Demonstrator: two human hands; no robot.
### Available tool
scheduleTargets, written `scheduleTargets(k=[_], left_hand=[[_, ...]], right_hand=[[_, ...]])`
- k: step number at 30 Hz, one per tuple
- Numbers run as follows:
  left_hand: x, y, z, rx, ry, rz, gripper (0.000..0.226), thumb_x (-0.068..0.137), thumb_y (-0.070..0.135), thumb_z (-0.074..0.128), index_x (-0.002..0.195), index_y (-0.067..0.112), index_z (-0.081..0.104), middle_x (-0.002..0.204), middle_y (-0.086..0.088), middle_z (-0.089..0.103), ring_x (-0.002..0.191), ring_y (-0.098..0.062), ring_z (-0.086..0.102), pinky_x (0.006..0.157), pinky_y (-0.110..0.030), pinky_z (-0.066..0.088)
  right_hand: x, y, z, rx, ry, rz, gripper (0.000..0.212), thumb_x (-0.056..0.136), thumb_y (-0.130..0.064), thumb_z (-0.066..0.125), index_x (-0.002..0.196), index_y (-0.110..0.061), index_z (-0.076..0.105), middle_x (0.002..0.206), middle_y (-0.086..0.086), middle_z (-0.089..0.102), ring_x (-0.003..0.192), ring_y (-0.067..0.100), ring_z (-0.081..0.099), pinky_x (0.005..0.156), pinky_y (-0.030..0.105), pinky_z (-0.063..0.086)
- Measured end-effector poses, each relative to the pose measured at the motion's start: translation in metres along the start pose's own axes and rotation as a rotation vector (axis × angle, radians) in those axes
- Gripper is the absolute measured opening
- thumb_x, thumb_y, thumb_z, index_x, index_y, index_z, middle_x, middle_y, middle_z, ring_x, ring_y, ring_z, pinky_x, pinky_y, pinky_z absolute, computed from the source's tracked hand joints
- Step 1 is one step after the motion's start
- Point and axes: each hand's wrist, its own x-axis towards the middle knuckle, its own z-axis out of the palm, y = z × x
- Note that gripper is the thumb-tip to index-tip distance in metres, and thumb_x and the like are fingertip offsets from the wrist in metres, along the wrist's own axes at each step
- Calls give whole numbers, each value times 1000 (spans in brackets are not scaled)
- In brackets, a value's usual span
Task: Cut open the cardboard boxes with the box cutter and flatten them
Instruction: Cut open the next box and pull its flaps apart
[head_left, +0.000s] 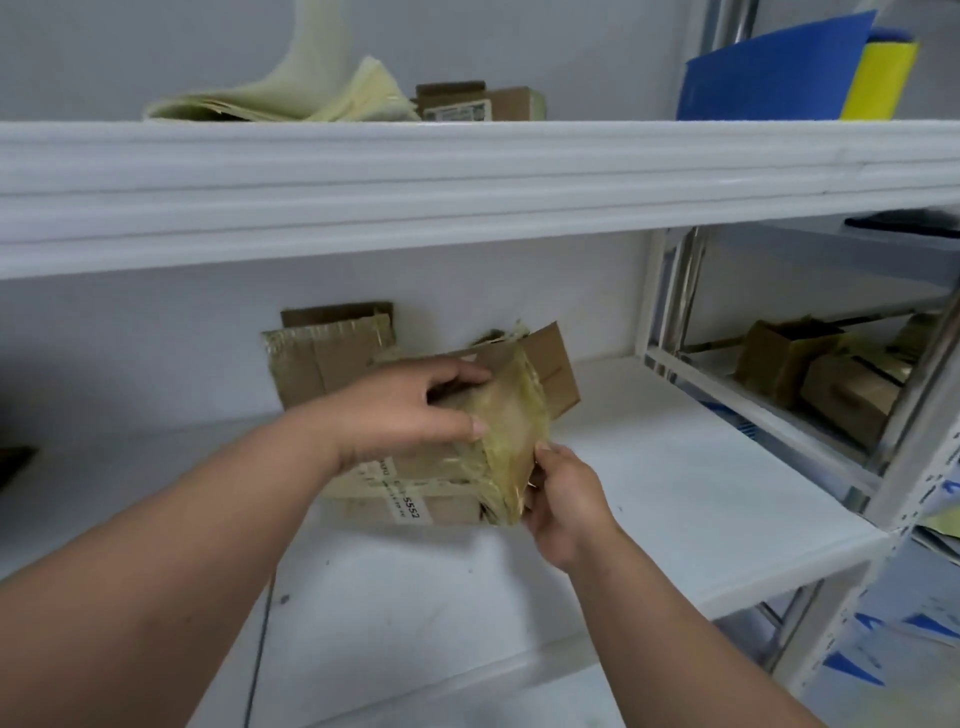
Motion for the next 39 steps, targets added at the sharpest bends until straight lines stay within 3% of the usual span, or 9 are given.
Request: scheduleTargets(k=[4, 8, 12, 15, 20, 24, 30, 35, 39], left_hand=[[-32, -34, -5, -6, -77, -82, 58, 84, 39, 73, 138, 37, 51, 145, 11, 48, 130, -8, 46, 110, -26, 33], [-41, -57, 7, 151, -24, -52, 56, 89, 43, 65, 142, 34, 49, 149, 14, 43, 135, -2, 39, 108, -15, 26], [-35, -69, 23, 354, -108, -57, 59, 94, 48, 56, 149, 40, 35, 158, 14, 25, 146, -7, 23, 114, -20, 17], [-28, -78, 37, 414, -220, -173, 56, 97, 55, 44, 149, 49, 25, 162, 14, 10, 150, -12, 10, 120, -31, 10], [-11, -81, 52, 612, -178, -208, 63, 90, 72, 34, 149, 52, 22, 161, 18, 15, 148, -11, 16, 119, -41, 20], [2, -78, 58, 612, -152, -235, 66, 88, 72, 37, 149, 49, 24, 161, 17, 18, 147, -12, 18, 118, -45, 20], [9, -75, 63, 619, -126, -269, 66, 88, 72, 31, 149, 47, 27, 159, 16, 23, 147, -13, 21, 117, -47, 23], [11, -75, 70, 683, -136, -283, 110, 56, 97, -7, 151, 46, 15, 160, 14, 18, 146, -17, 17, 118, -47, 21], [17, -81, 80, 693, -81, -304, 121, 49, 99, -13, 153, 44, 15, 160, 10, 18, 146, -19, 17, 119, -47, 18]], right_hand=[[-11, 35, 13, -39, -10, 90, 26, 103, -16, 45, 128, -9, 52, 99, 16, 65, 83, 29, 49, 81, 45, 49], [-17, 45, 16, -103, 8, 90, 29, 98, -4, 53, 125, -15, 46, 105, 18, 69, 87, 29, 61, 96, 47, 52], [-15, 46, 15, -523, 26, 14, 28, 94, -4, 52, 120, -11, 60, 102, 13, 73, 94, 30, 69, 95, 46, 54], [-7, 41, -1, -879, 45, -137, 30, 96, -9, 51, 124, -14, 63, 117, 3, 68, 108, 23, 64, 100, 35, 49], [15, 30, -48, -1455, 211, -374, 37, 97, -20, 47, 131, -25, 60, 138, 1, 52, 125, 27, 45, 97, 32, 39], [36, 23, -75, -1633, 176, -344, 48, 99, -29, 44, 146, -21, 41, 152, 9, 36, 137, 30, 32, 107, 37, 32], [51, 19, -86, -1764, 109, -322, 31, 97, -24, 45, 126, -12, 48, 123, 8, 53, 112, 28, 48, 77, 34, 35], [50, 11, -83, -1648, -14, -248, 29, 90, -12, 45, 118, -9, 47, 117, 12, 49, 106, 31, 49, 77, 33, 36], [46, 10, -82, -1574, -111, -221, 27, 90, -10, 45, 117, -9, 50, 113, 9, 41, 91, 31, 52, 76, 35, 43]])
